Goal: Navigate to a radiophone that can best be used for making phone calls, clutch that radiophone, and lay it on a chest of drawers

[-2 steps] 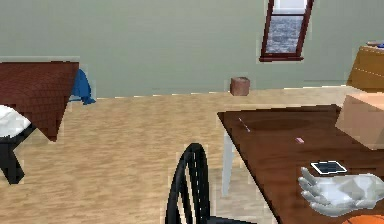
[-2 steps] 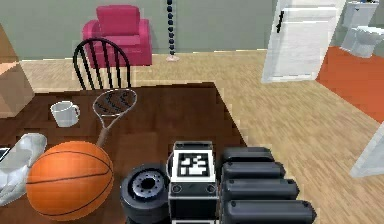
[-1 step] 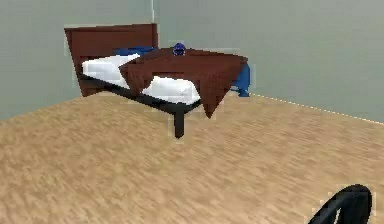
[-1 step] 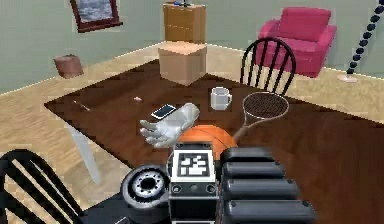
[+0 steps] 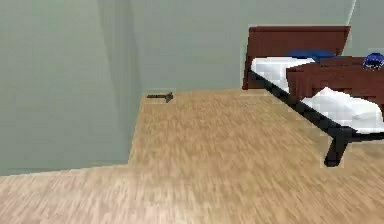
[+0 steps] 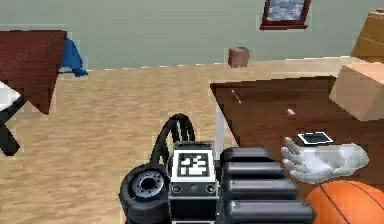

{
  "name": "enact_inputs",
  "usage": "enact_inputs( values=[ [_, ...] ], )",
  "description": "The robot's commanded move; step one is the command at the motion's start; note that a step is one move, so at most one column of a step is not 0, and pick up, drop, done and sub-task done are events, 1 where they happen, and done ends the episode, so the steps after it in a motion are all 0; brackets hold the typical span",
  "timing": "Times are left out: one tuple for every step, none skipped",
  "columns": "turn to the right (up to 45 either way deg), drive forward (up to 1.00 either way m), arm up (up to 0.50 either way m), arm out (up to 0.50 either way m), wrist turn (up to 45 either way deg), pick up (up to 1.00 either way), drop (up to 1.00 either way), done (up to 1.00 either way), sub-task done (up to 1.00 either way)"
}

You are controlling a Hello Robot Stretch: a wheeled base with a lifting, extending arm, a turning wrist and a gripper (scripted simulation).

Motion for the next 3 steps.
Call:
enact_inputs(
  values=[
    [-42.0,0.0,0.0,0.0,0.0,0.0,0.0,0.0,0.0],
    [0.0,0.4,0.0,0.0,0.0,0.0,0.0,0.0,0.0],
    [45.0,0.0,0.0,0.0,0.0,0.0,0.0,0.0,0.0]
  ],
)
